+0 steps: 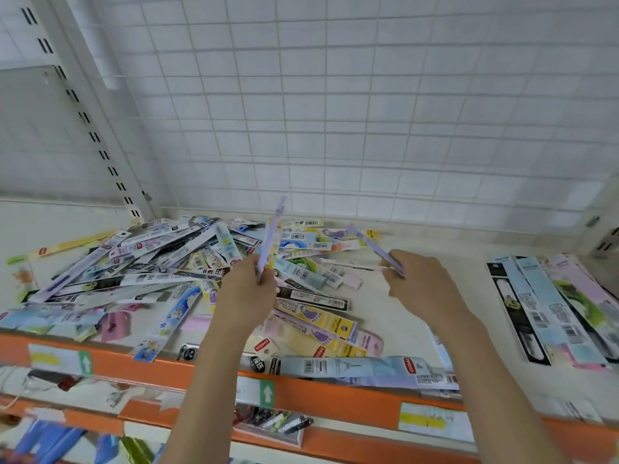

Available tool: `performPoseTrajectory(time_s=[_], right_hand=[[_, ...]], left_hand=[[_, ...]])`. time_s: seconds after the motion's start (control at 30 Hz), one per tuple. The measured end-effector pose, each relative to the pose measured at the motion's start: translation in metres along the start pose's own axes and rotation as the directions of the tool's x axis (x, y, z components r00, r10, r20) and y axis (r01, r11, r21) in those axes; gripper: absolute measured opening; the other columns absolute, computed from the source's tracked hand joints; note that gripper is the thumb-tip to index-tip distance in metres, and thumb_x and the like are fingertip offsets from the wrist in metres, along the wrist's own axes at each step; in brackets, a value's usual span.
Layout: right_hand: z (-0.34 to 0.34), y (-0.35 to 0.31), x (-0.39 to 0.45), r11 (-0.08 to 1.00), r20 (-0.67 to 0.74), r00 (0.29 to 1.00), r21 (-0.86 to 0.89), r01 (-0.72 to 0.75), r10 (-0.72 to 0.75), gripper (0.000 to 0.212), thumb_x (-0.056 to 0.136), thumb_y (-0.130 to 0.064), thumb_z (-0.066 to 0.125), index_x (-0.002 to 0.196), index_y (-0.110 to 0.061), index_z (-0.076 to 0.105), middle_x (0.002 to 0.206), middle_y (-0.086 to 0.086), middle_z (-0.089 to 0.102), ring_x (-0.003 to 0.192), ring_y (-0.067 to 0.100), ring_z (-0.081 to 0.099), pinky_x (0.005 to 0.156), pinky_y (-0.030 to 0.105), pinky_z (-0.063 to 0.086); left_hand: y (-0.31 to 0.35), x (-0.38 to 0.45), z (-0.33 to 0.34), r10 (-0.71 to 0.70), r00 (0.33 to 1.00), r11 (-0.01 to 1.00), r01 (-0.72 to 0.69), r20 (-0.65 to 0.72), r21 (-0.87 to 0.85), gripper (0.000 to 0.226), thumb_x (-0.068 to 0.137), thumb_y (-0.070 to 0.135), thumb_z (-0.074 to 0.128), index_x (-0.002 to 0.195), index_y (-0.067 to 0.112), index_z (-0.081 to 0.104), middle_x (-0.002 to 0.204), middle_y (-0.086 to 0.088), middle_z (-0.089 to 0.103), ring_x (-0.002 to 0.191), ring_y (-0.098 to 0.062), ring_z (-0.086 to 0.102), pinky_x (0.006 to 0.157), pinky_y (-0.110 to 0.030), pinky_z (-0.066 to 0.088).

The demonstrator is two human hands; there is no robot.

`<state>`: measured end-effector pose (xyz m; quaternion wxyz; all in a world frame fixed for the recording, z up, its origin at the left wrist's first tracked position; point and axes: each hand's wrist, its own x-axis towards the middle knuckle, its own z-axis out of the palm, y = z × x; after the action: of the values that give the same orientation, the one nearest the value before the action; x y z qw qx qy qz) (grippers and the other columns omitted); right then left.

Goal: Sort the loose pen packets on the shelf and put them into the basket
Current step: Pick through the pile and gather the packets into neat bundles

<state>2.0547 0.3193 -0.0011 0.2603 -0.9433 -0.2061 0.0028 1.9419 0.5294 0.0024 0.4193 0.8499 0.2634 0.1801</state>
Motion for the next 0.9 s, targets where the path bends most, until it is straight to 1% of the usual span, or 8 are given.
performPoseTrajectory(time_s=[0.1, 0.27, 0.37, 0.47, 0.6, 0.77, 0.83, 0.9], right_hand=[[0.0, -0.001, -0.001, 0.986, -0.043, 0.998, 0.164, -0.029, 0.037, 0.016, 0.089, -0.018, 0.048, 0.087, -0.009, 0.061, 0.079, 0.015, 0.069, 0.075, 0.035, 0.064, 0.066, 0.043, 0.053], [0.002, -0.008, -0.003, 0.955, -0.089, 0.992, 0.289, -0.064, 0.094, 0.025, 0.089, -0.019, 0.045, 0.073, 0.0, 0.05, 0.068, 0.019, 0.051, 0.059, 0.026, 0.041, 0.053, 0.032, 0.034], [-0.001, -0.01, -0.006, 0.942, -0.083, 0.994, 0.333, -0.043, 0.074, 0.03, 0.089, -0.027, 0.053, 0.074, -0.001, 0.048, 0.063, 0.016, 0.047, 0.056, 0.022, 0.041, 0.053, 0.029, 0.034], [-0.003, -0.009, -0.005, 0.974, -0.065, 0.997, 0.227, -0.024, 0.039, 0.022, 0.085, -0.03, 0.064, 0.081, -0.012, 0.053, 0.06, 0.0, 0.049, 0.051, 0.021, 0.047, 0.053, 0.03, 0.041], [-0.001, -0.003, -0.004, 0.982, -0.051, 0.998, 0.188, -0.01, 0.02, 0.003, 0.09, -0.018, 0.052, 0.092, -0.016, 0.053, 0.071, 0.001, 0.058, 0.065, 0.033, 0.061, 0.066, 0.043, 0.053], [0.001, 0.004, -0.004, 0.981, 0.009, 0.999, 0.19, 0.034, -0.037, 0.019, 0.095, -0.019, 0.042, 0.113, -0.02, 0.043, 0.09, 0.014, 0.067, 0.074, 0.036, 0.061, 0.068, 0.045, 0.052], [0.003, 0.006, -0.004, 0.981, 0.041, 0.999, 0.192, 0.019, -0.027, 0.034, 0.096, -0.02, 0.042, 0.129, -0.025, 0.033, 0.093, 0.012, 0.068, 0.074, 0.034, 0.062, 0.07, 0.045, 0.055], [0.004, 0.006, -0.004, 0.98, 0.058, 0.998, 0.199, 0.001, -0.013, 0.047, 0.096, -0.022, 0.043, 0.139, -0.026, 0.023, 0.096, 0.01, 0.068, 0.075, 0.032, 0.062, 0.071, 0.045, 0.055]], left_hand=[[0.001, 0.0, 0.005, -0.025, 0.999, 0.99, 0.02, 0.029, 0.142, 0.039, 0.098, 0.024, 0.04, 0.061, 0.015, 0.035, 0.054, -0.002, 0.035, 0.049, -0.018, 0.037, 0.049, -0.024, 0.027], [-0.004, 0.006, 0.016, -0.101, 0.988, 0.925, 0.05, 0.117, 0.378, 0.043, 0.087, 0.056, 0.049, 0.085, 0.013, 0.048, 0.067, 0.002, 0.049, 0.071, -0.022, 0.054, 0.055, -0.028, 0.036], [-0.002, 0.005, 0.021, -0.095, 0.986, 0.884, 0.019, 0.14, 0.466, 0.043, 0.086, 0.057, 0.05, 0.089, 0.015, 0.045, 0.066, 0.004, 0.046, 0.072, -0.02, 0.052, 0.048, -0.024, 0.031], [0.001, 0.004, 0.025, -0.091, 0.993, 0.896, 0.047, 0.078, 0.442, 0.039, 0.088, 0.051, 0.052, 0.086, 0.013, 0.048, 0.063, 0.003, 0.045, 0.065, -0.02, 0.05, 0.044, -0.024, 0.028], [0.007, 0.001, 0.025, -0.097, 0.994, 0.915, 0.067, 0.055, 0.397, 0.044, 0.085, 0.053, 0.055, 0.076, 0.011, 0.045, 0.062, 0.001, 0.045, 0.057, -0.016, 0.046, 0.045, -0.025, 0.03], [0.019, -0.003, 0.019, -0.056, 0.998, 0.941, 0.039, 0.041, 0.335, 0.05, 0.084, 0.056, 0.055, 0.061, 0.016, 0.036, 0.062, -0.004, 0.054, 0.057, -0.017, 0.053, 0.048, -0.027, 0.035], [0.023, -0.005, 0.015, -0.063, 0.995, 0.962, 0.038, 0.084, 0.269, 0.044, 0.083, 0.049, 0.059, 0.063, 0.016, 0.038, 0.072, -0.01, 0.066, 0.064, -0.024, 0.064, 0.056, -0.03, 0.045], [0.025, -0.008, 0.012, -0.076, 0.989, 0.983, 0.054, 0.125, 0.173, 0.031, 0.086, 0.033, 0.059, 0.069, 0.014, 0.04, 0.072, -0.009, 0.062, 0.053, -0.019, 0.06, 0.048, -0.025, 0.044]])
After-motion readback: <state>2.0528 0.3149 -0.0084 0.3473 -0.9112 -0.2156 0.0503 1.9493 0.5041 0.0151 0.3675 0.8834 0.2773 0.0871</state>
